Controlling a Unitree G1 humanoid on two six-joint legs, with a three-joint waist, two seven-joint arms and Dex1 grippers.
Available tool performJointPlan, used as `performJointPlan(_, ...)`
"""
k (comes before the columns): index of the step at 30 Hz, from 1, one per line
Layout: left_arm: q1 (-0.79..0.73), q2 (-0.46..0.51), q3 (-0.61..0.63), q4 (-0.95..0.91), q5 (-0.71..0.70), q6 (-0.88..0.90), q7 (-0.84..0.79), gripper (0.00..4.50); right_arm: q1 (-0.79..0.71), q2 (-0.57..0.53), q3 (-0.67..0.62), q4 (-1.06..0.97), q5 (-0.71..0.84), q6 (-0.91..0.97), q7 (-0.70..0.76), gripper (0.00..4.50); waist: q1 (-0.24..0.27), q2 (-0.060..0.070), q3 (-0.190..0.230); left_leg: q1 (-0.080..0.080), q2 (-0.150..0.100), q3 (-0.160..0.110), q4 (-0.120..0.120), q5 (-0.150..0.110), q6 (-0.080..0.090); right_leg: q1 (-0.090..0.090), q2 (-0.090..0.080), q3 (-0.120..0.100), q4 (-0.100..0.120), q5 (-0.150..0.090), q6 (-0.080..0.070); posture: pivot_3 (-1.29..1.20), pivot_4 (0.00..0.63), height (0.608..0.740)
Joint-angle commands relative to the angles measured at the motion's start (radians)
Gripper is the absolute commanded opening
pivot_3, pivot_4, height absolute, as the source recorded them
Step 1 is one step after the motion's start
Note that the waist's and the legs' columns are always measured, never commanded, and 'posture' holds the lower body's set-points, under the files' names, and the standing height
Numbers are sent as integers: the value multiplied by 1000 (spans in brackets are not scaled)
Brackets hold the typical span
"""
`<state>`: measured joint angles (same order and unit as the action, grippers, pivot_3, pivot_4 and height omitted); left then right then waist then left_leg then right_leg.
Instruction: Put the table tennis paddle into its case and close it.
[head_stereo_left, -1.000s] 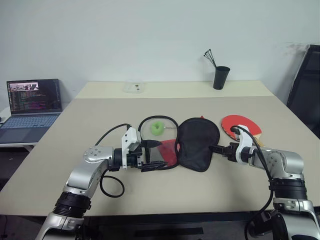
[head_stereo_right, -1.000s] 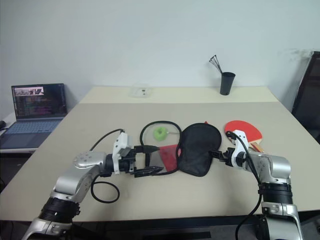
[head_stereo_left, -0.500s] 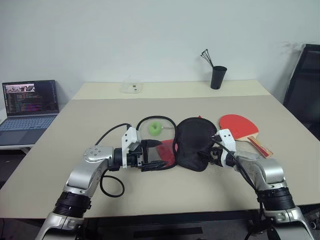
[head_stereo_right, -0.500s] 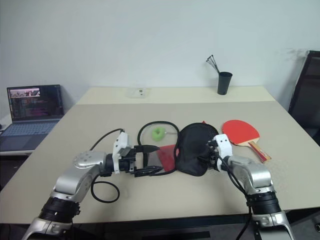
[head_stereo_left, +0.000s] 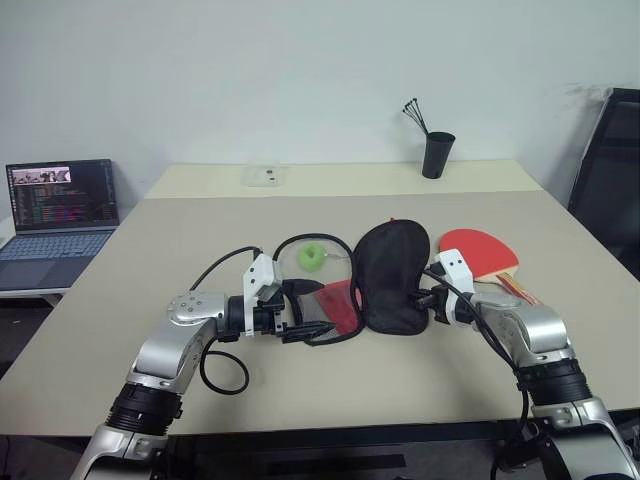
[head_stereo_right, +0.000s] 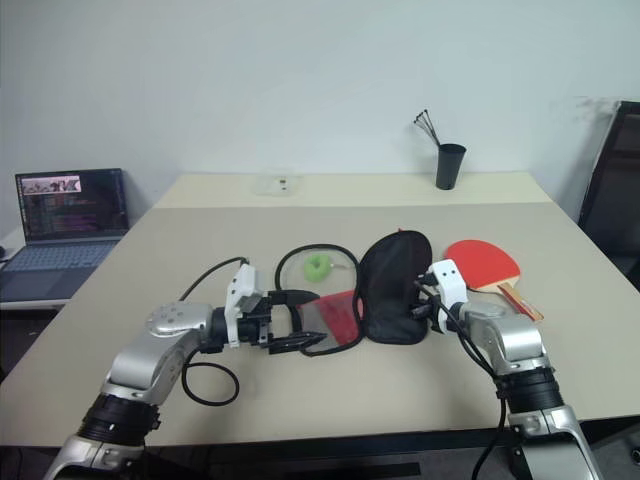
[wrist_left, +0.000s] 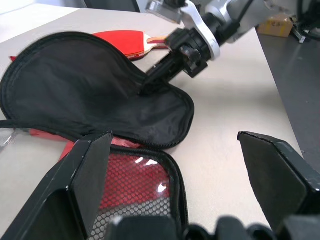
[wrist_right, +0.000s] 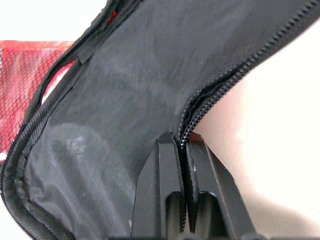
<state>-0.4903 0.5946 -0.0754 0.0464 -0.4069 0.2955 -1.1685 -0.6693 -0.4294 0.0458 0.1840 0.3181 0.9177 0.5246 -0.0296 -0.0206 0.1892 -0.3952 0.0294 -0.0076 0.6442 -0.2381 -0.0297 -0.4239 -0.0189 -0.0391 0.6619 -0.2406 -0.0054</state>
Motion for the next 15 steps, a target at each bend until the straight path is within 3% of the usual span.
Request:
performJointPlan(1,-15,6,16,-17,1,-19,-3,4390,-65,-24,11,59,-21,-45,50,78,0,0,0,0,0,0,0,0,0,0,0,0,0,0,0,0,150,740)
performJointPlan(14,-3,9,21,-38,-2,-7,6,4390,-161,-35,32,232,-96,-113,113,78,0,0,0,0,0,0,0,0,0,0,0,0,0,0,0,0,150,740)
performJointPlan(15,-3,8,21,-40,-3,-6,7,4390,-159,-32,24,229,-100,-116,105,449,0,0,0,0,0,0,0,0,0,0,0,0,0,0,0,0,150,740)
